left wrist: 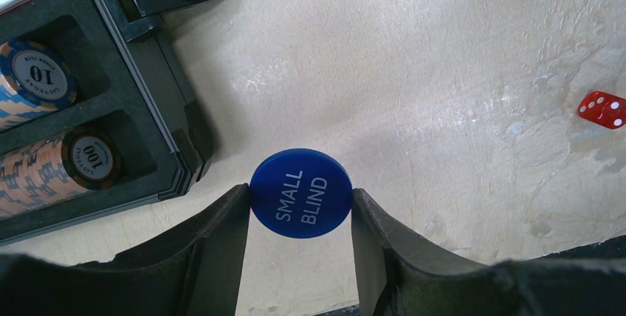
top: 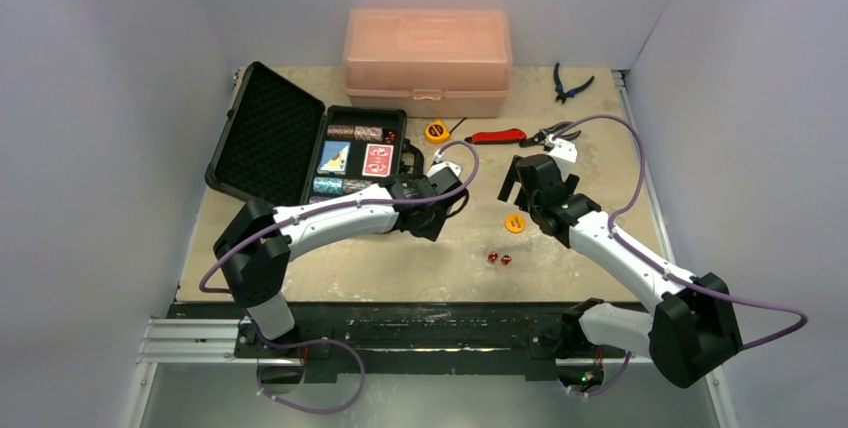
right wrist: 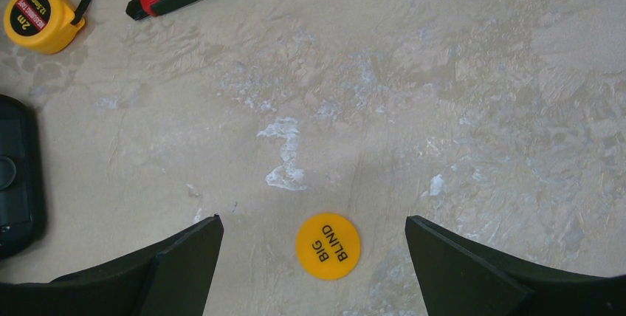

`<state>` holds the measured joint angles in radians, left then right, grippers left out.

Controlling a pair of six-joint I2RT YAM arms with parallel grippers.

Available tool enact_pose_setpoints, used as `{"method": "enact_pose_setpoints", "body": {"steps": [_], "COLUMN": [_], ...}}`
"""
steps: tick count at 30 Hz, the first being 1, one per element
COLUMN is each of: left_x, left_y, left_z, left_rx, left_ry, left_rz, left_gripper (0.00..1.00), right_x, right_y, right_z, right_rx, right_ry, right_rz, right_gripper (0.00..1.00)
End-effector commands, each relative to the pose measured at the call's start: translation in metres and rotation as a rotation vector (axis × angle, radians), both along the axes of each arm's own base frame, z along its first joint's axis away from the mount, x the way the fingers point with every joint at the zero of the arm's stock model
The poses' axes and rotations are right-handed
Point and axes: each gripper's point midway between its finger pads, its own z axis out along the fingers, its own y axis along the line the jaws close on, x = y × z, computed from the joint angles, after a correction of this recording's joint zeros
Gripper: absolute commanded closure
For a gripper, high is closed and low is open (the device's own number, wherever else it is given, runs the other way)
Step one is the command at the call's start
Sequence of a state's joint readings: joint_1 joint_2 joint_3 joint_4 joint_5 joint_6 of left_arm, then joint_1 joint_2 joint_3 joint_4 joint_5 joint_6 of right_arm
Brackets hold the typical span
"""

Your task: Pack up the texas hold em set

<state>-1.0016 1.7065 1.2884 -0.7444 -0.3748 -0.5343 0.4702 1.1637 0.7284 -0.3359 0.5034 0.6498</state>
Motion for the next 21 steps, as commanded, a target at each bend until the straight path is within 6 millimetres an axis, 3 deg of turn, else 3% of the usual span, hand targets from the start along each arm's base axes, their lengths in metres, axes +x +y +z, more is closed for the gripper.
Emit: {"method": "enact_pose_setpoints", "body": {"steps": [1,21], "left_x": [0.011,0.033], "left_y": [-0.001,0.036], "left_z": [0.031,0.054], "left_rx": [-0.042,-0.046], "left_ry": [-0.068,-0.107], "left_rz": [0.002,0.067], "left_gripper": [0.68,0.68], "right_x": [0.003,0.004], "right_y": [0.000,0.001], "right_z": [0.006,0.004], "right_rx": [0.000,-0.002], "right_ry": [-0.026,-0.022], "right_rz": [0.005,0.008], "right_gripper": [0.01,0.01]}}
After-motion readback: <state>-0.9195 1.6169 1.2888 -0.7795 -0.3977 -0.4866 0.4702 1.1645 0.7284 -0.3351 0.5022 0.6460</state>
